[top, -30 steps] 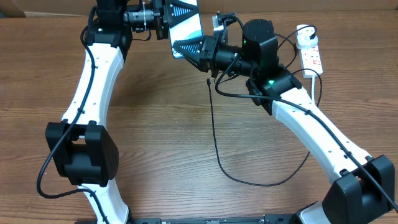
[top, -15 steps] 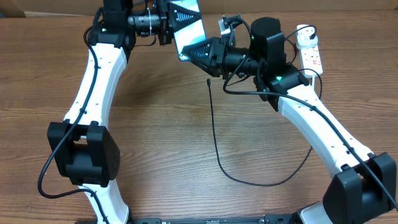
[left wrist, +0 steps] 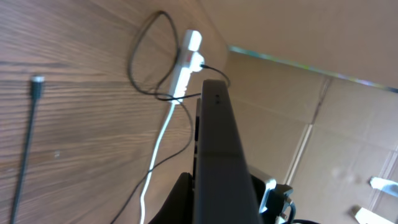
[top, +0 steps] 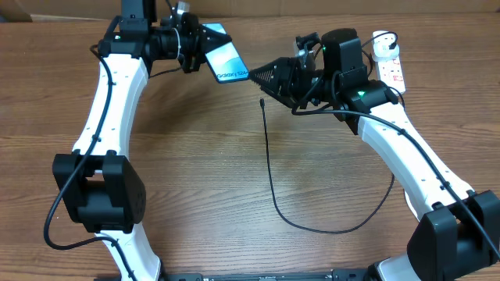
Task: Plug charger to phone and switch on socket
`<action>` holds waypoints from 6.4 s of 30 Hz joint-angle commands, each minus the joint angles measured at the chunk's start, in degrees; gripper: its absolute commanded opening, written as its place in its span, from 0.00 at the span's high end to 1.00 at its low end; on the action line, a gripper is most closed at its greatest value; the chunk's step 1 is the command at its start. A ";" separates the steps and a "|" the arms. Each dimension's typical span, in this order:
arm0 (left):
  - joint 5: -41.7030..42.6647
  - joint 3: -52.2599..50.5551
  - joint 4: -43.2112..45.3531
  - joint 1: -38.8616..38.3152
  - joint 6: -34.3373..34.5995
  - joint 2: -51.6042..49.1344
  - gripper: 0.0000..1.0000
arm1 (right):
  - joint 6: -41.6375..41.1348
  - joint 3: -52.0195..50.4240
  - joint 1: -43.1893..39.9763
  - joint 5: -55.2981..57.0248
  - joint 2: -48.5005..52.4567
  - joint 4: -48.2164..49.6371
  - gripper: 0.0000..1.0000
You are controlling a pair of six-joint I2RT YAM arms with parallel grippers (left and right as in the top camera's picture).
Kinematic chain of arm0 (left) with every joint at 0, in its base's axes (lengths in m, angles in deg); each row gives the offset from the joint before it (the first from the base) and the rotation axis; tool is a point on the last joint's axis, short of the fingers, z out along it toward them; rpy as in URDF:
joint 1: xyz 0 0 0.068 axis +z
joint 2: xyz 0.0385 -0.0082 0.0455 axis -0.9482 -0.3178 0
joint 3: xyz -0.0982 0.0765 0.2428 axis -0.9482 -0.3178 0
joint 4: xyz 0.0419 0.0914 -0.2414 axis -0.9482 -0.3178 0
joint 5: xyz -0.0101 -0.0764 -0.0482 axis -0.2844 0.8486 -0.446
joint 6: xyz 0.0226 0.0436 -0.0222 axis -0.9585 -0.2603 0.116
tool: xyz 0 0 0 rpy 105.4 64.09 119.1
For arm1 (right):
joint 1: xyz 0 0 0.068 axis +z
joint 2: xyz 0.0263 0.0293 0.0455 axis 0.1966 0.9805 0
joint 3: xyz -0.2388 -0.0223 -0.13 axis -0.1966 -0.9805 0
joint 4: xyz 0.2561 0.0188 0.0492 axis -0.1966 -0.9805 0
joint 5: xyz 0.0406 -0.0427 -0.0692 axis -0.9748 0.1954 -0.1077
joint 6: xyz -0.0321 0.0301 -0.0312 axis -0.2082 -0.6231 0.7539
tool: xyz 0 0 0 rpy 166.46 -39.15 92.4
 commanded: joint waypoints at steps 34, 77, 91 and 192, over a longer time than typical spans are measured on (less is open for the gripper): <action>15.63 2.05 -29.53 6.19 -8.81 1.42 0.96 | 24.57 10.67 6.73 43.89 14.38 -25.75 0.63; 34.69 1.62 -27.17 6.01 -20.61 -23.67 0.96 | 28.79 22.77 11.96 51.60 30.80 -24.09 0.63; 34.71 1.73 -27.19 5.92 -21.64 -23.54 0.96 | 26.88 22.69 8.07 40.59 30.82 -24.57 0.64; 34.69 9.33 -16.39 7.37 -23.17 -21.40 0.96 | 63.21 28.55 -1.29 -28.09 24.48 -59.60 0.96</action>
